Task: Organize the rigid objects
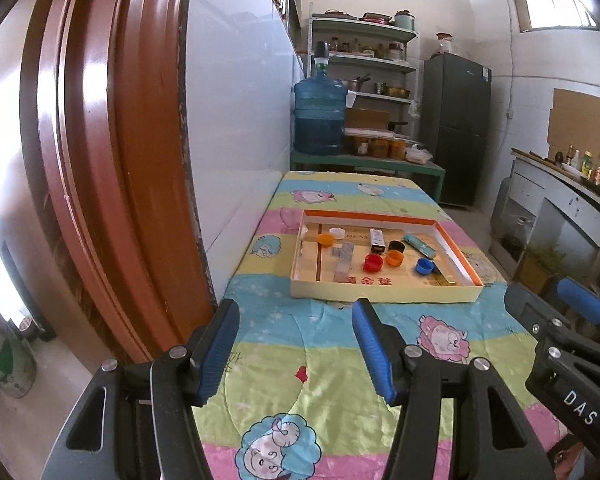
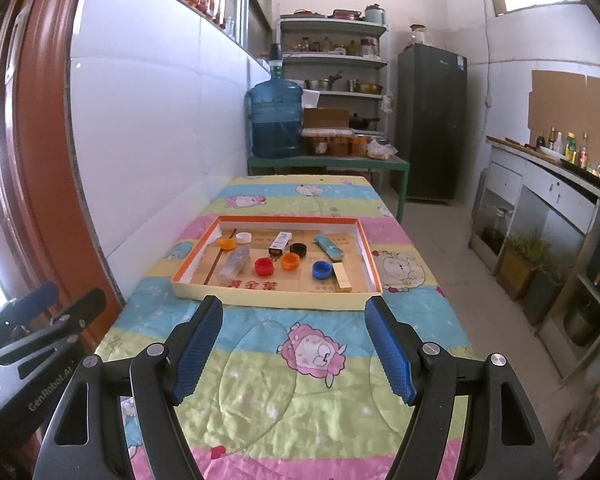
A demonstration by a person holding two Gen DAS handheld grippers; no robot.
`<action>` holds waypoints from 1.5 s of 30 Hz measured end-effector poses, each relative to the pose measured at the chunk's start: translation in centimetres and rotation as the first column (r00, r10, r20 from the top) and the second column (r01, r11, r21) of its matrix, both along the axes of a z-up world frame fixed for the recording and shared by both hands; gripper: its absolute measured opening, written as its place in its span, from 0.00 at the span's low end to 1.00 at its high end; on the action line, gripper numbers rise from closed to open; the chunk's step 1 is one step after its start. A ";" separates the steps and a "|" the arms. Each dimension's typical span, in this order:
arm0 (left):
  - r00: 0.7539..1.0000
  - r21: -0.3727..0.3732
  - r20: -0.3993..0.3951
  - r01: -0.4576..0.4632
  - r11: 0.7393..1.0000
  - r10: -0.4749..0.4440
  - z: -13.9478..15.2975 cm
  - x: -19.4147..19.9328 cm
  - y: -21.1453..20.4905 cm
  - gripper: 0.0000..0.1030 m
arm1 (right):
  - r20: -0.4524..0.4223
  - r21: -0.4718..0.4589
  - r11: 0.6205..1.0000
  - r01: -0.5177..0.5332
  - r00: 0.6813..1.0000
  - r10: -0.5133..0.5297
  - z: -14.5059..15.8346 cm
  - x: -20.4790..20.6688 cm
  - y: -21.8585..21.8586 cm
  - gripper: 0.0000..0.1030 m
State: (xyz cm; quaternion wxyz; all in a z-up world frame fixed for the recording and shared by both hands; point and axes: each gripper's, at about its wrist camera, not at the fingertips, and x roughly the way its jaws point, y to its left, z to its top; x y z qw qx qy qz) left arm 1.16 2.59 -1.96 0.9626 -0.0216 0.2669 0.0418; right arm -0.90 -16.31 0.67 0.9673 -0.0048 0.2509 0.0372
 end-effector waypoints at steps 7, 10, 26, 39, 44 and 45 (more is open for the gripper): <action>1.000 0.002 0.007 0.025 1.000 -0.025 0.2 -0.6 -0.4 0.57 | -0.002 -0.005 1.000 0.002 1.000 -0.002 0.0 -0.5 0.1 0.73; 0.999 -0.002 0.006 0.032 0.999 -0.032 0.2 -0.7 -0.5 0.57 | -0.001 -0.005 1.000 0.002 1.000 -0.002 0.0 -0.5 0.1 0.73; 0.999 0.004 -0.001 0.048 0.999 -0.048 0.0 -0.6 -0.8 0.57 | -0.009 -0.006 1.000 -0.001 1.000 0.001 -0.4 -0.7 0.1 0.73; 0.999 0.008 -0.003 0.052 0.999 -0.052 -0.1 -0.4 -1.0 0.57 | -0.018 -0.012 1.000 -0.012 1.000 0.012 -0.8 -0.3 0.5 0.73; 0.999 0.009 -0.004 0.053 0.999 -0.053 -0.1 -0.4 -1.1 0.57 | -0.018 -0.011 1.000 -0.012 1.000 0.012 -0.9 -0.2 0.6 0.73; 0.999 0.008 -0.004 0.054 0.999 -0.054 -0.1 -0.4 -1.1 0.57 | -0.019 -0.011 1.000 -0.012 1.000 0.012 -0.9 -0.2 0.6 0.73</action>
